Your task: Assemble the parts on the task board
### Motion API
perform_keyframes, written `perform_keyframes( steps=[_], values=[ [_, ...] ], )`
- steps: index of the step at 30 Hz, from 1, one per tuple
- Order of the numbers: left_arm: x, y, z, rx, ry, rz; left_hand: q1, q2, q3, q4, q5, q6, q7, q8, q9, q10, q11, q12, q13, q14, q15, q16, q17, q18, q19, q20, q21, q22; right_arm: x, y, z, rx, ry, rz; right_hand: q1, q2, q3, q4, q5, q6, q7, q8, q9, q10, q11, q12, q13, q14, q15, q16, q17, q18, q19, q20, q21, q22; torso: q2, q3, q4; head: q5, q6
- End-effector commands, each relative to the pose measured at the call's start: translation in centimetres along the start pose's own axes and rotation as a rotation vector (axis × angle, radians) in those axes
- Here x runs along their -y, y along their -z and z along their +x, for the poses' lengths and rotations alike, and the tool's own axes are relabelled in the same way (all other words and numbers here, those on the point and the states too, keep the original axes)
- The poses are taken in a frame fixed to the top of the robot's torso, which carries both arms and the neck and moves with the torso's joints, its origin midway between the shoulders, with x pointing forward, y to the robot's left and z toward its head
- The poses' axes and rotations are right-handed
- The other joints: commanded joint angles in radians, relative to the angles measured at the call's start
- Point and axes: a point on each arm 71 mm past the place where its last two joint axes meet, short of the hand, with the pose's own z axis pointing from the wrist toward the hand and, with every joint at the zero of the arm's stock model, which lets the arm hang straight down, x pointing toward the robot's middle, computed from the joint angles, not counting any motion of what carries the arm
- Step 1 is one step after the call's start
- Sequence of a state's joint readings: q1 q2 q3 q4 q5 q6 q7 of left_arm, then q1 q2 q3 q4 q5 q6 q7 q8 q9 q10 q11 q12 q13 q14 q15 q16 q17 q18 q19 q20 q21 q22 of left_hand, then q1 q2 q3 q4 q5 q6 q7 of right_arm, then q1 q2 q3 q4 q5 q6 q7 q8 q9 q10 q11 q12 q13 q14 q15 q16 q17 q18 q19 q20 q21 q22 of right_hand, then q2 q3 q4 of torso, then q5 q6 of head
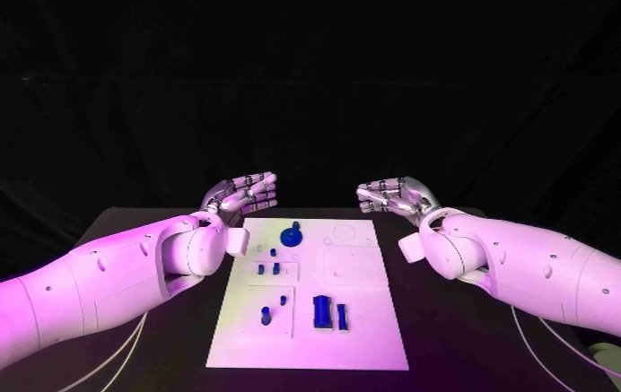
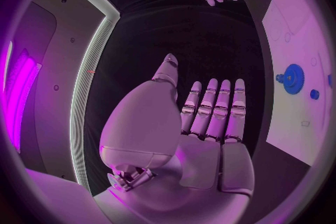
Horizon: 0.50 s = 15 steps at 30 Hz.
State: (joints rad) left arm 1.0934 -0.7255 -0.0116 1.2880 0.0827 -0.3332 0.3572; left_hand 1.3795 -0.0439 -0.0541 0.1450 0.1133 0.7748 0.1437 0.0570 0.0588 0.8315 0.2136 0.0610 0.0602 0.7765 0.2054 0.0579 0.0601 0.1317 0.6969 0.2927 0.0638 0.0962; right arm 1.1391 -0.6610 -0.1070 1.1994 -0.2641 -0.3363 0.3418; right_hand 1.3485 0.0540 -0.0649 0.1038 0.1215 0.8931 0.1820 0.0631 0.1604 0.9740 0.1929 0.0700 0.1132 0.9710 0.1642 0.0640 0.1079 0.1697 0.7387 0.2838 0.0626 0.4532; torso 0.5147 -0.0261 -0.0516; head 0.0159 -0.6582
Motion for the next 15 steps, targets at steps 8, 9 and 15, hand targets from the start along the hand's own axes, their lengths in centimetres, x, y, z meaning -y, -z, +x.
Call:
perform_keyframes(
  steps=[8,9,15],
  values=[
    [-0.1,0.5,0.6,0.029,-0.017,0.018,-0.612,0.044,0.054,-0.066,-0.113,-0.327,-0.061,-0.057,-0.059,-0.352,-0.09,-0.061,-0.06,-0.334,-0.093,-0.058,-0.06,-0.05,-0.306,-0.131,-0.064,-0.096,-0.3,0.5,0.4,0.04,-0.039,-0.019,-0.604,-0.054,0.065,-0.104,-0.122,-0.396,-0.077,-0.063,-0.09,-0.429,-0.087,-0.07,-0.113,-0.419,-0.075,-0.064,-0.108,-0.063,-0.322,-0.125,-0.063,-0.228,0.014,0.013,0.0252,-0.007,0.029],
    [-0.1,0.6,0.7,0.035,-0.022,0.023,-0.642,0.044,0.054,-0.068,-0.113,-0.345,-0.065,-0.057,-0.059,-0.371,-0.096,-0.061,-0.06,-0.351,-0.097,-0.058,-0.06,-0.056,-0.322,-0.138,-0.064,-0.096,-0.4,0.7,0.6,0.051,-0.049,-0.024,-0.633,-0.054,0.065,-0.104,-0.122,-0.416,-0.082,-0.063,-0.16,-0.451,-0.091,-0.07,-0.113,-0.44,-0.079,-0.064,-0.108,-0.067,-0.339,-0.132,-0.063,-0.237,0.018,0.0161,0.0316,-0.009,0.036],
    [0.1,2.2,2.3,0.091,-0.074,0.078,-0.808,0.044,0.054,-0.145,-0.113,-0.441,-0.144,-0.057,-0.059,-0.475,-0.123,-0.061,-0.06,-0.447,-0.121,-0.058,-0.06,-0.132,-0.406,-0.173,-0.064,-0.096,-1.4,2.5,1.7,0.157,-0.133,-0.05,-0.793,-0.054,0.065,-0.104,-0.122,-0.523,-0.104,-0.063,-0.16,-0.568,-0.114,-0.07,-0.113,-0.559,-0.164,-0.064,-0.108,-0.078,-0.428,-0.166,-0.063,-0.286,0.03,0.0261,0.0516,-0.016,0.058]
  ],
)
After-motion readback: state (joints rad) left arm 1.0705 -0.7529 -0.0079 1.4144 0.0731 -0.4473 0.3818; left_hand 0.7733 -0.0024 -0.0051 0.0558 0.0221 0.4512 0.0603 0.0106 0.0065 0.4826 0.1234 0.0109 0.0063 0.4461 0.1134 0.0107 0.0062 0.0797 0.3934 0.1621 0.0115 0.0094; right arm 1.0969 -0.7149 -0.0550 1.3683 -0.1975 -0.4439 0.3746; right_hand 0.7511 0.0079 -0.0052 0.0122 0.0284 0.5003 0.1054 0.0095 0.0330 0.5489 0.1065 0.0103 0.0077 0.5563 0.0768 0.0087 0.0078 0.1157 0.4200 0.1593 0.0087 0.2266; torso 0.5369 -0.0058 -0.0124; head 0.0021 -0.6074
